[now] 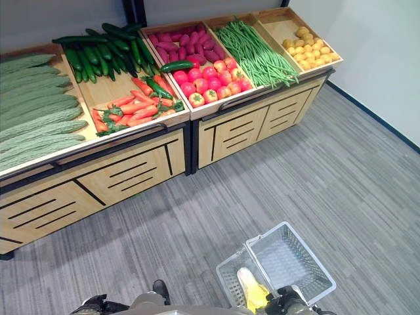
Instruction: Get the vegetables into the basket
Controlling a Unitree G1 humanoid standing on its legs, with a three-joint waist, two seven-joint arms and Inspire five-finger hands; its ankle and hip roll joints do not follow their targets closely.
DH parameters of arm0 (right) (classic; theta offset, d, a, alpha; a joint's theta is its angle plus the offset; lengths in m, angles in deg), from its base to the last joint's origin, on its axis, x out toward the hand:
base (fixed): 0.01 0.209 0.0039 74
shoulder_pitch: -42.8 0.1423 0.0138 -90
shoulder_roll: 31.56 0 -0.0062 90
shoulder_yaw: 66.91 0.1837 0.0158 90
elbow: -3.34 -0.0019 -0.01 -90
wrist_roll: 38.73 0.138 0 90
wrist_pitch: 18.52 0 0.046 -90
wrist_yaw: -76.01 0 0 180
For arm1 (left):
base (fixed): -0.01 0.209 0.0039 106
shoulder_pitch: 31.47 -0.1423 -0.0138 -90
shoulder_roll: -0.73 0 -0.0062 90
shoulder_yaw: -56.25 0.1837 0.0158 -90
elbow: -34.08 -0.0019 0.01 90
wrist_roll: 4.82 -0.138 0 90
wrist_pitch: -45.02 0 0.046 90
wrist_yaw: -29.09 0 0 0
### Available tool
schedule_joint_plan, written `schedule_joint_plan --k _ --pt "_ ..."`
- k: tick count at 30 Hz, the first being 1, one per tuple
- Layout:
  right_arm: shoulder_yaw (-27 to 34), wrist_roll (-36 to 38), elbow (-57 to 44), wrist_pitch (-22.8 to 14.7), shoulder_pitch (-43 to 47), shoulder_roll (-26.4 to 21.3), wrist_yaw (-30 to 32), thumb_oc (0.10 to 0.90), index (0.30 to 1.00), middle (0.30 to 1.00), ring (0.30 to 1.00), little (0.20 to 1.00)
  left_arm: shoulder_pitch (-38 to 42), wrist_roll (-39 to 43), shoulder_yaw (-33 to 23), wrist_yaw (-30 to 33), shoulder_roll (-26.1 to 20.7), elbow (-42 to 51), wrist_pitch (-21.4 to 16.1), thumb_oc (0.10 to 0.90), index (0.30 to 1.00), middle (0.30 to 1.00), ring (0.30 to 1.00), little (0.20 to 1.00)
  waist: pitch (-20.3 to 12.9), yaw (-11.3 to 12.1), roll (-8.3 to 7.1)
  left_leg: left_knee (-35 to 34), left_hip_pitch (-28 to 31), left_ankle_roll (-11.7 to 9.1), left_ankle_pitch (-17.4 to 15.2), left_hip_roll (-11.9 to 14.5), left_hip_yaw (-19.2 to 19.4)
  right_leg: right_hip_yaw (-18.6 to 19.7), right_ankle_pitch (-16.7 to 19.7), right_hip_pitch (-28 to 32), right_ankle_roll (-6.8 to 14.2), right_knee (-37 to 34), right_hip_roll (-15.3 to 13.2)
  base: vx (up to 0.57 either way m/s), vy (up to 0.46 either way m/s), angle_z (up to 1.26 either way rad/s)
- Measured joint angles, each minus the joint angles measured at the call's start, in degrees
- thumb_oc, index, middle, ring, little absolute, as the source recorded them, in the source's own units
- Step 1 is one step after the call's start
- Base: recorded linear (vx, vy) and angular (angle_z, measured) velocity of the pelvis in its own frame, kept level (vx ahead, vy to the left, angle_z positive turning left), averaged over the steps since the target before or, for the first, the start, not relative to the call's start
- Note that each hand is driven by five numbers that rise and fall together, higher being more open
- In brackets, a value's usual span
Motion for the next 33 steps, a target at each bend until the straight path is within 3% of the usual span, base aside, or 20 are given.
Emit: schedule_joint_plan --k 2,3,4,5,7,9,11,13,14,17,19,23,29,30,31,33 --pt "0.2 0.0 -0.1 0.0 -0.2 -0.8 0.2 0.400 0.300 0.300 0.300 0.300 1.0 -0.1 2.5 0.0 0.1 0.0 0.1 0.900 1.000 1.000 1.000 1.000 0.5 -1.2 0.87 -0.7 0.0 1.7 0.4 -0.7 -2.4 6.2 -0.1 -3.0 -0.2 8.0 -1.8 0.04 0.067 0.80" --pt "0.2 0.1 -0.5 -0.3 -0.4 -1.4 0.8 0.400 0.300 0.300 0.300 0.300 1.8 -0.1 3.6 0.0 0.2 0.2 -0.2 0.900 1.000 1.000 1.000 1.000 1.1 -3.7 2.30 -3.0 0.1 3.1 1.2 -1.3 -6.9 21.0 -2.7 -6.7 0.7 13.6 -0.5 0.13 0.046 1.40" --pt "0.2 0.3 -0.2 -0.3 -0.8 -1.5 0.5 0.400 0.300 0.300 0.300 0.300 2.3 0.0 4.0 0.1 0.1 0.4 -0.3 0.900 1.000 1.000 1.000 1.000 0.9 -4.3 2.30 -4.7 0.5 3.8 2.1 -2.3 -8.5 27.6 -4.0 -6.8 1.9 10.5 1.2 0.17 0.010 1.39" --pt "0.3 0.8 0.0 -0.1 -0.9 -1.2 0.3 0.400 0.300 0.300 0.300 0.300 2.3 -0.1 4.7 0.0 -0.3 1.0 -1.0 0.900 1.000 1.000 1.000 1.000 0.8 -4.2 1.98 -5.5 0.6 3.8 2.6 -3.0 -9.3 29.9 -4.0 -7.8 2.0 7.7 0.8 0.17 -0.014 0.73" --pt "0.3 1.0 0.1 -0.1 -0.9 -0.9 0.1 0.400 0.300 0.300 0.300 0.300 2.4 -0.1 5.2 0.0 -0.3 1.0 -1.3 0.900 1.000 1.000 1.000 1.000 0.9 -3.8 1.99 -5.7 0.8 4.1 2.3 -3.6 -10.0 30.5 -3.9 -9.2 1.8 4.6 0.5 0.16 -0.039 0.31" --pt "-0.3 1.1 0.3 -0.3 -1.2 -0.5 -0.3 0.400 0.300 0.300 0.300 0.300 3.0 -1.2 6.3 0.1 0.9 -0.1 -1.1 0.900 1.000 1.000 1.000 1.000 2.3 -6.5 4.81 -5.8 1.2 4.0 2.1 -3.4 -15.3 37.7 -2.1 -9.5 1.7 -5.2 4.3 0.09 -0.062 0.93" --pt "-1.1 1.1 0.6 -0.2 -2.0 0.0 -0.8 0.400 0.300 0.300 0.300 0.300 2.7 -1.3 7.4 0.1 1.5 -0.5 -1.3 0.900 1.000 1.000 1.000 1.000 3.1 -7.4 6.19 -5.8 1.4 3.8 1.9 -3.3 -18.1 39.8 1.6 -12.7 1.6 -9.2 5.6 0.06 -0.078 1.07" --pt "-0.8 1.2 1.0 -0.2 -2.6 0.5 -0.7 0.400 0.300 0.300 0.300 0.300 2.1 -1.3 7.4 0.0 1.4 -0.4 -1.2 0.900 1.000 1.000 1.000 1.000 3.2 -8.1 5.02 -5.9 2.3 1.8 2.1 -4.2 -20.7 39.0 7.0 -14.7 -0.2 -10.4 5.8 0.01 -0.112 0.95" --pt "-0.6 1.3 1.1 -0.1 -3.0 0.8 -0.6 0.400 0.300 0.300 0.300 0.300 1.6 -1.4 7.5 0.0 1.4 -0.5 -1.2 0.900 1.000 1.000 1.000 1.000 3.4 -8.4 4.61 -5.9 2.7 0.8 1.9 -4.3 -21.4 39.1 10.1 -14.4 0.2 -9.6 5.6 -0.05 -0.133 0.66" --pt "0.0 1.2 0.8 0.3 -3.3 -1.7 -0.1 0.400 0.300 0.300 0.300 0.300 -1.6 -2.3 7.5 -0.1 3.7 -0.3 -0.9 0.900 1.000 1.000 1.000 1.000 2.2 -7.5 7.33 -5.5 3.4 -1.9 1.9 0.3 -22.3 35.3 13.0 -11.0 -1.9 -13.1 9.4 -0.04 -0.182 0.33" --pt "0.0 1.1 -0.1 0.3 -2.2 -3.9 0.0 0.400 0.300 0.300 0.300 0.300 -1.9 -2.3 7.2 0.0 3.7 -0.6 -0.8 0.900 1.000 1.000 1.000 1.000 1.9 -6.8 8.24 -5.4 3.3 -2.9 2.5 3.2 -22.3 33.1 12.4 -10.3 -3.4 -13.4 11.9 0.01 -0.257 0.22" --pt "0.2 1.1 0.7 0.8 -1.9 -5.3 0.0 0.400 0.300 0.300 0.300 0.300 -2.0 -2.2 6.8 0.0 3.7 -0.7 -1.1 0.900 1.000 1.000 1.000 1.000 1.4 -5.6 9.49 -4.2 3.8 -3.0 1.7 5.5 -23.0 30.6 10.8 -8.0 -5.6 -13.4 13.9 0.03 -0.185 0.32" --pt "0.3 1.1 1.0 0.9 -2.3 -7.4 0.1 0.400 0.300 0.300 0.300 0.300 -2.8 0.6 1.4 0.1 4.7 -1.4 -0.9 0.900 1.000 1.000 1.000 1.000 0.3 -4.8 12.70 -4.0 4.3 -4.1 0.9 5.5 -24.3 29.7 10.7 -6.5 -5.7 -13.4 14.0 0.01 -0.057 0.08" --pt "0.3 1.1 1.0 0.9 -2.9 -7.6 0.2 0.400 0.300 0.300 0.300 0.300 -2.9 0.9 1.0 0.4 4.6 -1.3 -1.0 0.900 1.000 1.000 1.000 1.000 0.5 -4.9 12.45 -4.1 4.3 -4.4 0.8 5.3 -24.4 29.7 10.7 -6.5 -5.7 -13.4 13.8 0.00 -0.016 0.17" --pt "0.3 1.1 1.0 0.8 -3.1 -8.2 0.3 0.400 0.300 0.300 0.300 0.300 -3.5 1.7 1.0 0.6 4.4 0.8 -0.9 0.900 1.000 1.000 1.000 1.000 0.0 -4.7 13.45 -4.2 4.2 -4.4 0.8 5.2 -24.9 29.4 10.7 -6.4 -5.6 -13.4 13.5 -0.01 -0.010 0.11" --pt "0.3 1.1 0.1 0.8 -3.7 -8.7 0.2 0.400 0.300 0.300 0.300 0.300 -5.9 3.5 1.0 1.0 4.1 7.0 -0.7 0.900 1.000 1.000 1.000 1.000 0.1 -4.8 13.71 -4.3 4.2 -4.5 0.9 4.9 -25.4 28.9 10.7 -6.1 -5.5 -13.4 13.2 -0.01 -0.003 0.13"
